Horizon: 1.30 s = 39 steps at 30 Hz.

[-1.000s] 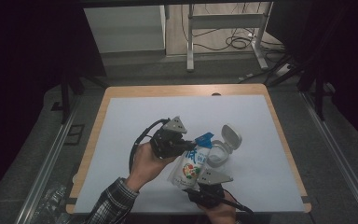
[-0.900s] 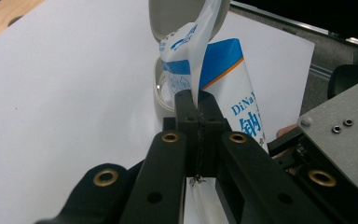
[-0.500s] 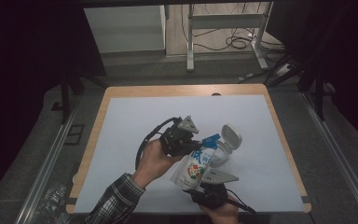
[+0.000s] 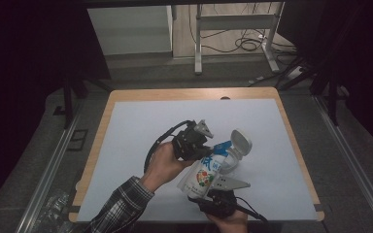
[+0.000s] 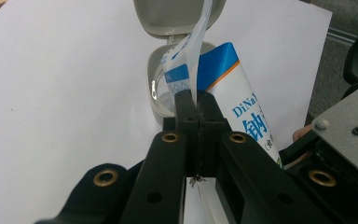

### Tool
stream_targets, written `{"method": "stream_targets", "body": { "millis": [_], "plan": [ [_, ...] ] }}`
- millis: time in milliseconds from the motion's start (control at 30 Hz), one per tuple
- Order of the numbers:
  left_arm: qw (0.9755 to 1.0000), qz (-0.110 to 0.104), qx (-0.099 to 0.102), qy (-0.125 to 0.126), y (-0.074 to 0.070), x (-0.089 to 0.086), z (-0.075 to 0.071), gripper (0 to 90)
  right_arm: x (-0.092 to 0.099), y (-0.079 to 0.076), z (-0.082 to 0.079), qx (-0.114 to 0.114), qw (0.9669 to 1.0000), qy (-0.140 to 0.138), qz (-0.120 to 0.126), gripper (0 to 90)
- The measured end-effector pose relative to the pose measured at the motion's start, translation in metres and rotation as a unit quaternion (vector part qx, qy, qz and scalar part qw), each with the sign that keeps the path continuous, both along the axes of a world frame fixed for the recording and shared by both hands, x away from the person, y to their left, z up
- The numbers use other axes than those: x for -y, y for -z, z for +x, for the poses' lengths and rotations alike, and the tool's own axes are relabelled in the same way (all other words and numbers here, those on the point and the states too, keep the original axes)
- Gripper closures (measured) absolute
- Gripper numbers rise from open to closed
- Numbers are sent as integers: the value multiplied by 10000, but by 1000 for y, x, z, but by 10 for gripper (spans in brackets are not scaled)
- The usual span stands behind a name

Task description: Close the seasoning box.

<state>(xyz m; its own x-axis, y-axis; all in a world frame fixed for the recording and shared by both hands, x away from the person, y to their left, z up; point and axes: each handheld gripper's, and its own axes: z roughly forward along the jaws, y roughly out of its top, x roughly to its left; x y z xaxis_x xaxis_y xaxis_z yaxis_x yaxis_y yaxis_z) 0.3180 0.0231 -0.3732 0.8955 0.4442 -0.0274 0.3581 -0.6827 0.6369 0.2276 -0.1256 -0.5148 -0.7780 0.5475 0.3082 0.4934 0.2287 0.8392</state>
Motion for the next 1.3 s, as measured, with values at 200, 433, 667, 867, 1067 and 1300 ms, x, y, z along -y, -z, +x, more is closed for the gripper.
{"method": "stream_targets", "body": {
  "millis": [200, 433, 667, 867, 1067, 1300],
  "plan": [
    [10000, 84, -25, 15, -1, 6, 3, 900, 0, -1, 0, -54, 9999, 27, 101, 687],
    [9998, 166, -43, 31, -2, 10, 5, 900, 0, -3, 0, -84, 9999, 8, 137, 695],
    [9998, 216, -43, 25, -4, 14, 5, 900, 0, -5, 0, -81, 9998, 5, 177, 704],
    [9997, 248, -56, 20, -5, 16, 6, 900, -1, -6, 0, -83, 9997, -21, 216, 706],
    [9995, 289, -77, 23, -6, 18, 7, 900, 0, -7, 1, -32, 9997, -48, 217, 710],
    [9994, 325, -115, 7, -5, 22, 9, 900, 0, -9, 1, -12, 9998, -77, 203, 715]
  ]
}}
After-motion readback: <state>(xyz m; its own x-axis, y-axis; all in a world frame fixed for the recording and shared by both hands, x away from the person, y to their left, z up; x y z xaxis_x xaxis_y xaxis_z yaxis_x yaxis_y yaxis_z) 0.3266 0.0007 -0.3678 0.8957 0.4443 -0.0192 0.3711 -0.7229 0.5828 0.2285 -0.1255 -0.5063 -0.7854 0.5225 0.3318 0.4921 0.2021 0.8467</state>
